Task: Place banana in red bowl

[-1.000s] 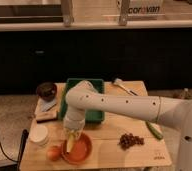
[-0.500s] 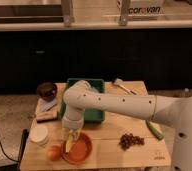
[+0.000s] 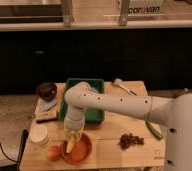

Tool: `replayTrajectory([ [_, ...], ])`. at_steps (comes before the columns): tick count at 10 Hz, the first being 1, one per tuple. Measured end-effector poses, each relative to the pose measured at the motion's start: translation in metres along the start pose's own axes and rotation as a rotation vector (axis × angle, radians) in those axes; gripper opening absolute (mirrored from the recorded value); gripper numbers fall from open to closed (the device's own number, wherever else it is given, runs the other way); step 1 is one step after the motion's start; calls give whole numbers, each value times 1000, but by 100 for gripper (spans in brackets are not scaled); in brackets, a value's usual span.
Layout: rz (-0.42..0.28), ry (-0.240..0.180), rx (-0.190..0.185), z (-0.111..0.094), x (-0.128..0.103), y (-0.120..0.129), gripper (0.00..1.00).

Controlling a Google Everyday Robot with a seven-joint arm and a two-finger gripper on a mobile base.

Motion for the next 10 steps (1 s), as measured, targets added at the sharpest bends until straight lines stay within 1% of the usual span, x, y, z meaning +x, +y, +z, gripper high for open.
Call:
replayTrajectory([
  [3,-2,-22,-12,5,1,5,80],
  [6,3,-22,-18,0,2,10,80],
  [8,12,-13,-19,-9,7,14,80],
  [10,25,11,-21,-20,13,20,80],
])
